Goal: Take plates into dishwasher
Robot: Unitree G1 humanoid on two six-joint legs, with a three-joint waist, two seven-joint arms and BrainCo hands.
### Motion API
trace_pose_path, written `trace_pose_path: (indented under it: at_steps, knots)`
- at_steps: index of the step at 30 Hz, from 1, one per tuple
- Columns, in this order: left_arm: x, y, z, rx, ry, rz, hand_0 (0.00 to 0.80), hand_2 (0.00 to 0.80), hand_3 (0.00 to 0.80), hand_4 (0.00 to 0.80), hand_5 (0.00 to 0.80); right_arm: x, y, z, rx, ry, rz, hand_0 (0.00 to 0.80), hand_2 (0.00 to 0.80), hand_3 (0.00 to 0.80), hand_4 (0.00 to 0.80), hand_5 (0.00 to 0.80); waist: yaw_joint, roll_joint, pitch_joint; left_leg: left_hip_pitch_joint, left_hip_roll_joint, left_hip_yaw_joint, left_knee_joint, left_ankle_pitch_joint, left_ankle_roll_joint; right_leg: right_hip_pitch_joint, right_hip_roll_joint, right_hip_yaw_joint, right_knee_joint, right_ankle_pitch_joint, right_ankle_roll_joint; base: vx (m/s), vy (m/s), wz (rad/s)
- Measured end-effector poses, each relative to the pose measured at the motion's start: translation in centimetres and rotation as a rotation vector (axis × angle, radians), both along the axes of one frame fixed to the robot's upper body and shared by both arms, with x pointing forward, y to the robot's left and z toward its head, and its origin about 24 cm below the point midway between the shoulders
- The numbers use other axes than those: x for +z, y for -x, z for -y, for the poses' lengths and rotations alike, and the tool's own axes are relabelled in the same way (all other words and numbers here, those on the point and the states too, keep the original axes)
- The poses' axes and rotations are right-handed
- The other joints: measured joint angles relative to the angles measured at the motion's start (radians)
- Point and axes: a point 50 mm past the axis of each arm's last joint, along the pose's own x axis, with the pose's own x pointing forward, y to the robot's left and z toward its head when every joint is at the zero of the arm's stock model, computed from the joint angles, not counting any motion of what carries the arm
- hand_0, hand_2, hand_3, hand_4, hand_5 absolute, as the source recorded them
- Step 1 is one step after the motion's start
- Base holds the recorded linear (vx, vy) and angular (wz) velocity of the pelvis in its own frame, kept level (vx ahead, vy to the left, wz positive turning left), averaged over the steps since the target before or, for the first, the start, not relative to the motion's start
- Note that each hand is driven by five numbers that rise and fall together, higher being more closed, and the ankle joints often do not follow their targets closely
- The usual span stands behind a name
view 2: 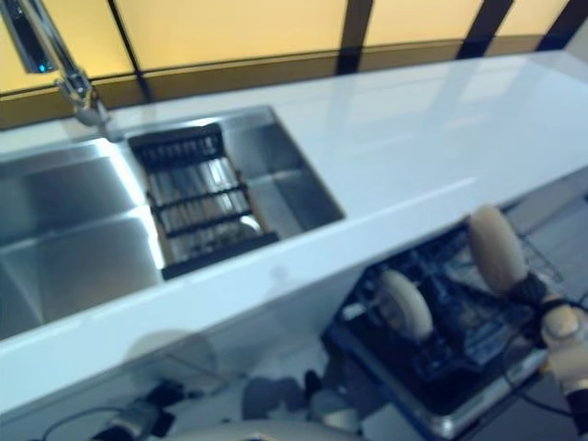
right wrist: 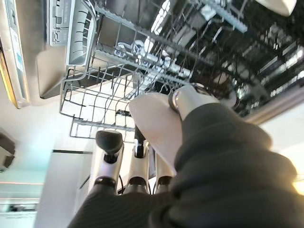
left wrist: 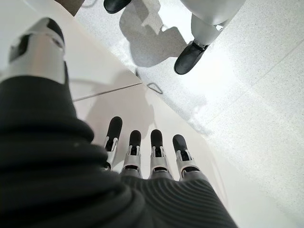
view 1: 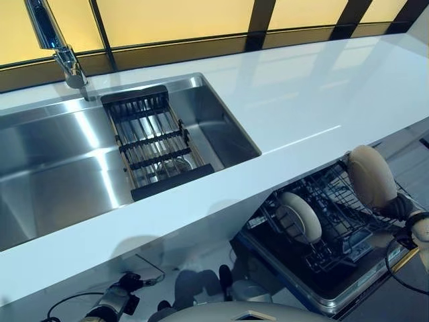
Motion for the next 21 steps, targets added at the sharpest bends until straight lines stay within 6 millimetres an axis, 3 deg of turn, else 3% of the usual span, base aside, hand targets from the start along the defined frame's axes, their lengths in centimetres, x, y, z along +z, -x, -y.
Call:
trace_pose_path:
  at_steps: [17,21]
  knots:
    - [0.1,-0.6,0.3,-0.016,0.021,0.032,0.000,0.000,0.000,0.000,0.000,-3.0,0.4,-1.1,0.055,-0.052,-0.198,0.800,0.800,0.800,0.800,0.800,0.014,0.033,0.015,-0.016,0.004,-0.034,-0.003,0.004,0.004,0.001,-0.004,-0.029,-0.004,-0.004,-0.004,-0.001,-0.011,0.04]
    - [0.3,-1.1,0.3,-0.048,0.013,0.037,0.000,0.000,0.000,0.000,0.000,-3.5,0.6,-1.2,0.060,-0.085,-0.241,0.800,0.800,0.800,0.800,0.800,0.036,0.034,0.023,-0.016,0.004,-0.037,-0.003,0.004,0.004,0.002,-0.004,-0.031,-0.004,-0.005,-0.003,-0.003,-0.004,0.01]
